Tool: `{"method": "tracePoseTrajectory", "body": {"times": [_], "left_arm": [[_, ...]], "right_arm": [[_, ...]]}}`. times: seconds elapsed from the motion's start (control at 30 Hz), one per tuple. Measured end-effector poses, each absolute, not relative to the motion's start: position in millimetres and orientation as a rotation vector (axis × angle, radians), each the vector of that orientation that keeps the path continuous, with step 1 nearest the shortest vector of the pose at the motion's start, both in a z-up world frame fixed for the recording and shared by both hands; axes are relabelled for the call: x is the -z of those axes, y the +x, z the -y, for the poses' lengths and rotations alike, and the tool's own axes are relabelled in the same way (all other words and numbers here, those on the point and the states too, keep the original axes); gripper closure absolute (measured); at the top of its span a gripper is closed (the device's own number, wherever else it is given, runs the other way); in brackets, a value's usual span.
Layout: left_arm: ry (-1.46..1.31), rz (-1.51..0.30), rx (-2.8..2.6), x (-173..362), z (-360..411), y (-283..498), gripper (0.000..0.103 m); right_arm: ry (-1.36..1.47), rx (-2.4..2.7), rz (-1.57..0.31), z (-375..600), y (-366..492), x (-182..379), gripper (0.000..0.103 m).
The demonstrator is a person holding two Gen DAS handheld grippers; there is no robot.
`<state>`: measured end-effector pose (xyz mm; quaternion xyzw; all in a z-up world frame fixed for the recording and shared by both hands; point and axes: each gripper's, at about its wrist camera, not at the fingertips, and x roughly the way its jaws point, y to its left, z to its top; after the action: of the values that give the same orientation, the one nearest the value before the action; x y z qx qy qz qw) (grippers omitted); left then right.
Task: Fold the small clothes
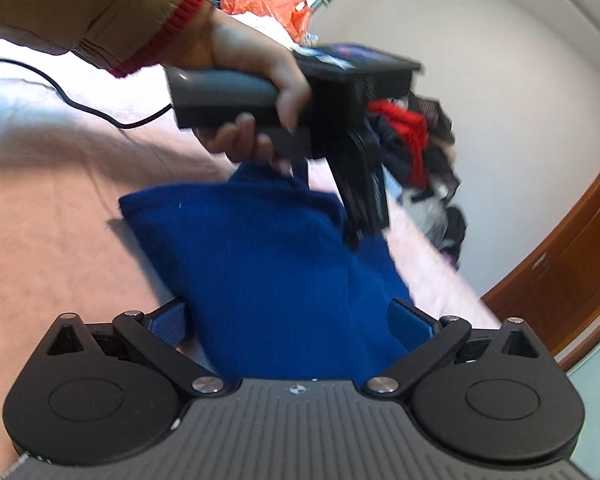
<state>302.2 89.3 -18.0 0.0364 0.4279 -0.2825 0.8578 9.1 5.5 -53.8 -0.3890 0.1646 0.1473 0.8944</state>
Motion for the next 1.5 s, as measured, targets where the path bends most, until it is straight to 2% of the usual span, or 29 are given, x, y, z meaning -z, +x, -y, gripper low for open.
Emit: {"method": "tracePoseTrajectory", "body": {"times": [0.03,0.07,0.13,0.17,0.2,0.23,0.27,0.3,0.33,0.47,0.93,1.27,1.5], "left_arm": [[0.077,-0.895,0.597,17,-88,302,0.029],[0.078,-0.894,0.598,16,-85,302,0.034],[0.061,-0.905,0.596,15,-84,305,0.057],[0.041,-0.916,0.595,14,-84,308,0.064],[0.017,-0.928,0.589,14,-85,310,0.078],[-0.015,-0.944,0.587,14,-88,313,0.087],[-0.048,-0.957,0.584,15,-90,314,0.089],[-0.068,-0.959,0.578,16,-92,315,0.090],[-0.079,-0.957,0.567,16,-93,314,0.092],[-0.067,-0.932,0.514,8,-86,305,0.094],[-0.132,-0.872,0.447,-59,-44,279,0.094],[-0.083,-0.829,0.524,-83,34,263,0.094],[-0.051,-0.887,0.568,-71,103,267,0.094]], "right_arm": [[-0.819,-0.304,-0.327,-10,12,55,0.003],[-0.823,-0.299,-0.319,-12,14,55,0.004],[-0.818,-0.303,-0.325,-18,20,54,0.014],[-0.826,-0.306,-0.324,-21,22,54,0.020],[-0.843,-0.315,-0.326,-26,23,55,0.037],[-0.862,-0.330,-0.331,-29,23,56,0.057],[-0.877,-0.358,-0.340,-30,22,57,0.066],[-0.887,-0.385,-0.344,-32,20,58,0.082],[-0.896,-0.405,-0.348,-33,18,59,0.093],[-0.900,-0.437,-0.326,-28,7,59,0.094],[-0.274,-0.466,-0.377,93,-20,-28,0.096],[0.066,-0.412,-0.390,204,-26,-29,0.095],[0.263,-0.364,-0.403,264,-30,-11,0.095]]}}
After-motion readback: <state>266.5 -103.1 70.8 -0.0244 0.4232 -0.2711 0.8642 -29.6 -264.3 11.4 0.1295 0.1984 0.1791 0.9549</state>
